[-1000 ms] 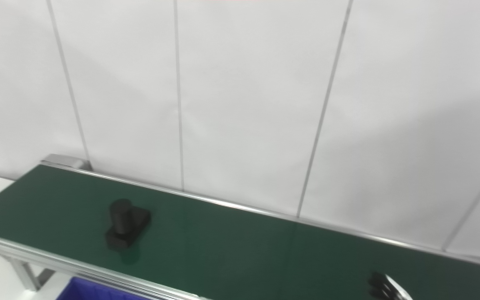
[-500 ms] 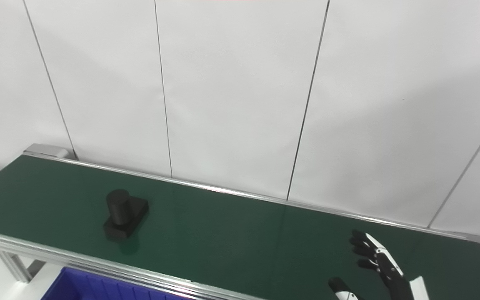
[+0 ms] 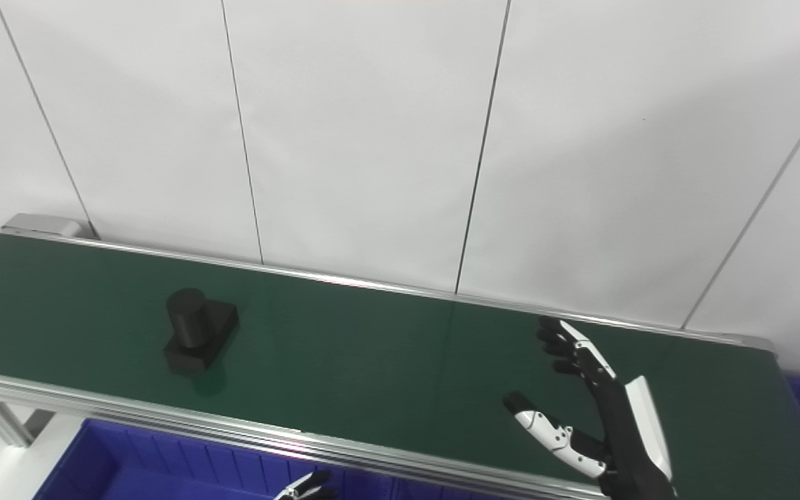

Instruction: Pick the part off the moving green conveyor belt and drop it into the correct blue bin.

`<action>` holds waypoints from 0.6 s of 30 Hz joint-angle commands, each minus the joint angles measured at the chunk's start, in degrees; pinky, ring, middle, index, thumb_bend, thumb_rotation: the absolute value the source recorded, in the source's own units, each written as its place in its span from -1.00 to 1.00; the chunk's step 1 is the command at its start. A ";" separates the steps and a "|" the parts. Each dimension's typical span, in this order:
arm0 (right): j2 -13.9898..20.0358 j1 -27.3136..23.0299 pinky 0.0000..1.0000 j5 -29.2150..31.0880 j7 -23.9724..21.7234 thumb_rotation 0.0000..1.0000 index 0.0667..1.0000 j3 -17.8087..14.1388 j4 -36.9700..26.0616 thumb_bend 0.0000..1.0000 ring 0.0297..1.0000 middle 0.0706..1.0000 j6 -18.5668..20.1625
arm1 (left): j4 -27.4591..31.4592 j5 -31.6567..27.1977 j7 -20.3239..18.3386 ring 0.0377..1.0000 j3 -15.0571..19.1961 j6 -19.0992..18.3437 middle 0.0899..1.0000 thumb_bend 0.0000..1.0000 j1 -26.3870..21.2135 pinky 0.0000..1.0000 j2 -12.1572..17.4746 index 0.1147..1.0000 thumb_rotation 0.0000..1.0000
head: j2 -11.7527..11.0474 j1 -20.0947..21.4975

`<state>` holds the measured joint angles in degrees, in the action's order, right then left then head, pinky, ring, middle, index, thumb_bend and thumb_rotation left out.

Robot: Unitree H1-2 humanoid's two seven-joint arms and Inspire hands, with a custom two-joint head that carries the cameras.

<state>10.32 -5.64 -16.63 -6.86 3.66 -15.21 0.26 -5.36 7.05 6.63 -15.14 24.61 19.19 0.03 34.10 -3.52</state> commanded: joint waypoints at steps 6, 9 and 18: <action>0.71 -4.43 0.52 0.16 -0.69 -0.06 0.70 1.15 4.08 0.17 0.64 0.63 -1.33 | 2.36 -0.41 -1.37 0.48 0.29 2.28 0.58 0.22 0.34 0.31 -0.14 0.68 0.62 | 0.76 0.55; 0.85 -5.56 0.51 -0.25 -0.69 -0.03 0.70 1.95 6.04 0.18 0.63 0.63 -1.73 | 2.56 -0.60 -1.74 0.48 0.48 2.22 0.58 0.20 0.46 0.32 -0.24 0.69 0.61 | 0.77 0.65; 0.81 -8.99 0.50 -0.52 -1.63 0.00 0.71 3.66 9.93 0.21 0.66 0.65 -0.87 | 2.97 -0.30 -2.03 0.49 0.91 2.22 0.59 0.21 0.88 0.33 -0.49 0.69 0.61 | 1.05 1.56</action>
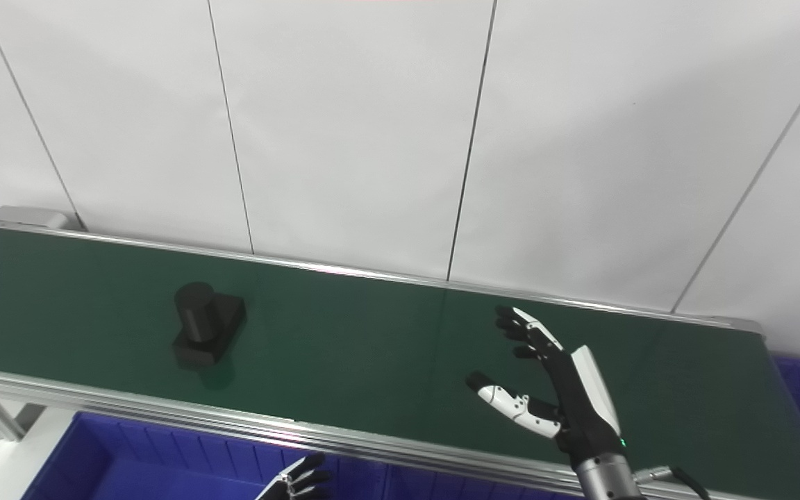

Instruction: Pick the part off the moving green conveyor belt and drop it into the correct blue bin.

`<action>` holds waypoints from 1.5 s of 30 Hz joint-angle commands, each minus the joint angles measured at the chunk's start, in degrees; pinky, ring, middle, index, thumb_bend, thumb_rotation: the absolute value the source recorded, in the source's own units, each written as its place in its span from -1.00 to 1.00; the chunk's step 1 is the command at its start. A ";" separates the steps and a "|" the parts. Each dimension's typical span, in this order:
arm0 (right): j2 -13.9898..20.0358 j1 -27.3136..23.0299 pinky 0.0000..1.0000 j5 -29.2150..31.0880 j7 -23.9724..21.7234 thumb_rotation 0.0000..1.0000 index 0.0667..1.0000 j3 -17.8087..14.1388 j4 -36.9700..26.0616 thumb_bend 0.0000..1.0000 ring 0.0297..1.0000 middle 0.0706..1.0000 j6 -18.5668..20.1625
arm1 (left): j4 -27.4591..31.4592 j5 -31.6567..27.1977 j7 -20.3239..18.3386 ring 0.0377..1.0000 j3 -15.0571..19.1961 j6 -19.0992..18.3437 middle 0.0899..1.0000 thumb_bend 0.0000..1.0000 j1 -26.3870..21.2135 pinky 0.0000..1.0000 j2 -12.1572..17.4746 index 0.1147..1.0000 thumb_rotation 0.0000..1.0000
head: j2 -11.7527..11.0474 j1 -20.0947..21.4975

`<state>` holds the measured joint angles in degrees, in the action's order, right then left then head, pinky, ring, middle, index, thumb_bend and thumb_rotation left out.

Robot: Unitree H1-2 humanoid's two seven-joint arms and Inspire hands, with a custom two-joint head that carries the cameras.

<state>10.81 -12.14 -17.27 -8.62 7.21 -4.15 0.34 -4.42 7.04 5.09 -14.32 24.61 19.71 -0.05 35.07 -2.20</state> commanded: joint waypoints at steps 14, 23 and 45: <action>-1.48 -6.49 0.48 -2.35 -0.65 -0.02 0.72 3.24 1.36 0.19 0.65 0.64 2.26 | 2.76 -0.69 -1.39 0.50 1.14 2.03 0.60 0.21 0.47 0.33 0.15 0.71 0.66 | -0.40 6.37; -2.79 -7.67 0.51 -4.25 0.47 0.03 0.73 5.11 4.14 0.23 0.66 0.65 0.58 | 3.07 -1.46 -3.07 0.52 2.00 2.00 0.62 0.14 0.60 0.38 0.35 0.72 0.65 | -0.91 7.31; -5.84 -12.17 0.56 -4.73 1.23 -0.09 0.75 7.31 12.57 0.21 0.68 0.68 -0.90 | 3.68 -0.94 -4.13 0.49 3.08 1.99 0.59 0.15 1.37 0.34 -0.41 0.70 0.56 | -1.84 3.52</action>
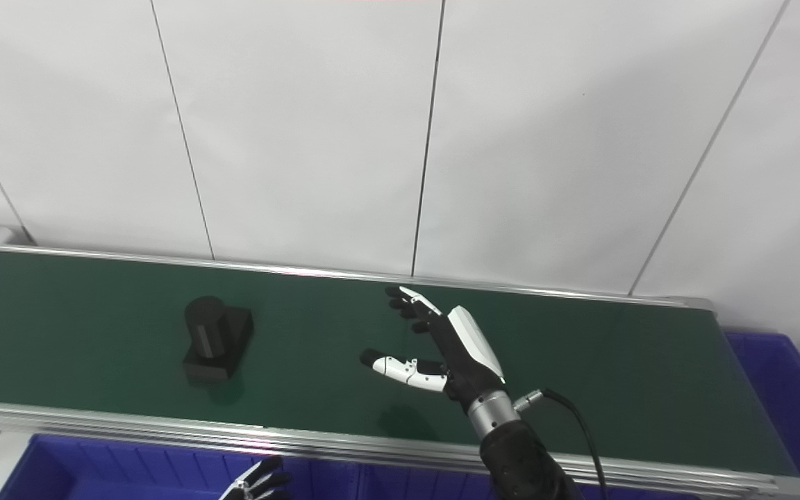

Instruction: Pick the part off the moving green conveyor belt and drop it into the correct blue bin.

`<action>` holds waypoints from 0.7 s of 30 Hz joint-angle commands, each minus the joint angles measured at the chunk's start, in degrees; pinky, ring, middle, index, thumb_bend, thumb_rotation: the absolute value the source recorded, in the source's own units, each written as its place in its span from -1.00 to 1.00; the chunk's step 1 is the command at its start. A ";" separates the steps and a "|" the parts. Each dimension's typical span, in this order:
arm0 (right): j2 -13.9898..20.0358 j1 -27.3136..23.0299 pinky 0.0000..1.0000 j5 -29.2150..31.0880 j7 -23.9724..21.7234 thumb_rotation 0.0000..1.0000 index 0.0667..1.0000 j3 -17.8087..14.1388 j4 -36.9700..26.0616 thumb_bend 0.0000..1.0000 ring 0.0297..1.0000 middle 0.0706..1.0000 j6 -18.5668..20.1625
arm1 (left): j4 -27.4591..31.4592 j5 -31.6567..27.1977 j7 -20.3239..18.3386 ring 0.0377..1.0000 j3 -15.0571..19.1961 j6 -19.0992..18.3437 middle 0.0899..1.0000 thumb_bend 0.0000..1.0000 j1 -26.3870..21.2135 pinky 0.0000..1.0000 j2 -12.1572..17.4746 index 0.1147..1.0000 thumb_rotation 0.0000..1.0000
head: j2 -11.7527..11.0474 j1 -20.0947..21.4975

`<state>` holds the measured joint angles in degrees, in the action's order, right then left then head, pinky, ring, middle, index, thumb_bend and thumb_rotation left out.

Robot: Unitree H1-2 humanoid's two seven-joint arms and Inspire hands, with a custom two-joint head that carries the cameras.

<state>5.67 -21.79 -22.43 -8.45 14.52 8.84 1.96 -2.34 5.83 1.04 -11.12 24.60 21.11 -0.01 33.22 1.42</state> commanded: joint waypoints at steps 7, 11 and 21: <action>-1.47 -3.17 0.59 1.13 1.19 -0.13 0.75 0.89 2.12 0.22 0.70 0.68 -4.11 | 1.61 0.62 -0.19 0.48 -0.55 1.90 0.57 0.06 -0.14 0.32 -1.09 0.67 0.44 | -0.16 -5.40; -2.42 -3.78 0.55 0.46 2.00 -0.18 0.73 2.01 3.58 0.23 0.69 0.68 -4.96 | 1.60 0.78 -0.05 0.46 -0.60 1.88 0.57 0.16 -0.25 0.30 -1.37 0.66 0.43 | -0.34 -5.67; -5.39 -6.43 0.56 -0.93 3.53 -0.26 0.71 5.30 8.78 0.26 0.67 0.65 -6.34 | 1.64 1.36 -0.23 0.46 -0.87 1.83 0.56 0.08 -0.19 0.30 -1.26 0.65 0.37 | -0.40 -6.19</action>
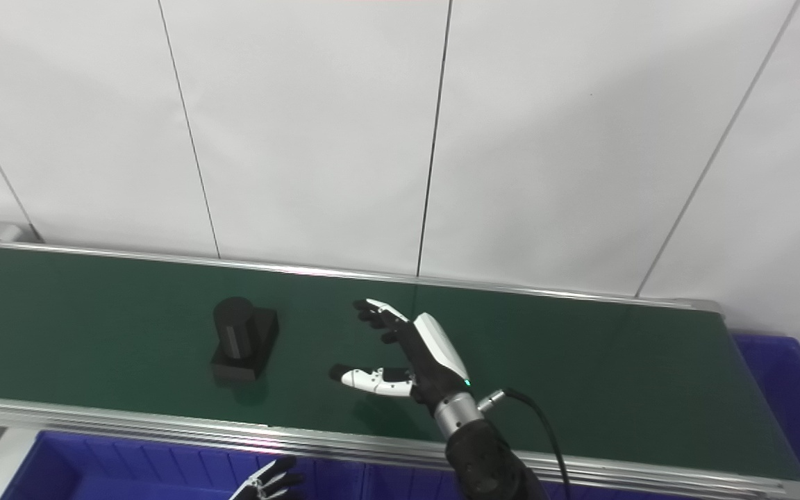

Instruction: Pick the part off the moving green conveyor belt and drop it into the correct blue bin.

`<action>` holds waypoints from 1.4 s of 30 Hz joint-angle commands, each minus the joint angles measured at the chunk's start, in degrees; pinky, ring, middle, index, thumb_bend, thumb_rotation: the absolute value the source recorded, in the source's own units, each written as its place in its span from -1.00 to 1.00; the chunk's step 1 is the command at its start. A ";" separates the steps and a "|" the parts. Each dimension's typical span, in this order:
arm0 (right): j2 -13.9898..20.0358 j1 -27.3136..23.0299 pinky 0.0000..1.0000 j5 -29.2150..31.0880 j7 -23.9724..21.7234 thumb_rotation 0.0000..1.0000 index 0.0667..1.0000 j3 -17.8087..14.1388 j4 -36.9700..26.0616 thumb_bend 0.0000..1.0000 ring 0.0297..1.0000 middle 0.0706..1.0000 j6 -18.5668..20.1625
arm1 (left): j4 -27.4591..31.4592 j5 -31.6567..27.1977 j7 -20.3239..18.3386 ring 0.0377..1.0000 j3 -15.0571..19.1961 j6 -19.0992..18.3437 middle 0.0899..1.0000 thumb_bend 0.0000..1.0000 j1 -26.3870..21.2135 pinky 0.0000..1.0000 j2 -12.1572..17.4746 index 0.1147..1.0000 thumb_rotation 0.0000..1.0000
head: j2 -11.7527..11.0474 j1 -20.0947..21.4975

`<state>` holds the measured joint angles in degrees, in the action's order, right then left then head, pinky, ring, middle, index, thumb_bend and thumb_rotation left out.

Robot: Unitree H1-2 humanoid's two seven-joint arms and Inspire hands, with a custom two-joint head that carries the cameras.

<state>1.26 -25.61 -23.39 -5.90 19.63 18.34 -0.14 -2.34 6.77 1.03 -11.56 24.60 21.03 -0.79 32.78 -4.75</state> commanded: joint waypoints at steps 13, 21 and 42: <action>-3.27 -5.96 0.53 -1.40 2.70 -0.21 0.72 1.51 4.69 0.41 0.67 0.67 -5.17 | 1.60 1.41 -0.02 0.44 -0.68 1.76 0.55 0.08 -0.03 0.29 -0.68 0.64 0.38 | -0.29 -1.06; -3.94 -8.41 0.55 -1.45 3.41 -0.17 0.76 1.29 8.30 0.54 0.69 0.69 -4.93 | 1.68 2.40 -0.10 0.43 -1.60 1.51 0.55 0.21 0.40 0.28 -1.19 0.62 0.38 | -0.41 -1.74; -4.95 -16.21 0.67 -1.14 5.21 -0.23 0.80 1.28 21.34 0.68 0.81 0.79 -7.98 | 2.41 3.68 0.59 0.43 -2.66 1.57 0.54 0.17 1.71 0.30 -2.93 0.62 0.33 | -0.03 -3.28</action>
<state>-2.56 -38.53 -24.66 -1.94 21.06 40.39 -4.68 -2.25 9.99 1.16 -13.80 24.59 22.28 -2.78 32.61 -7.91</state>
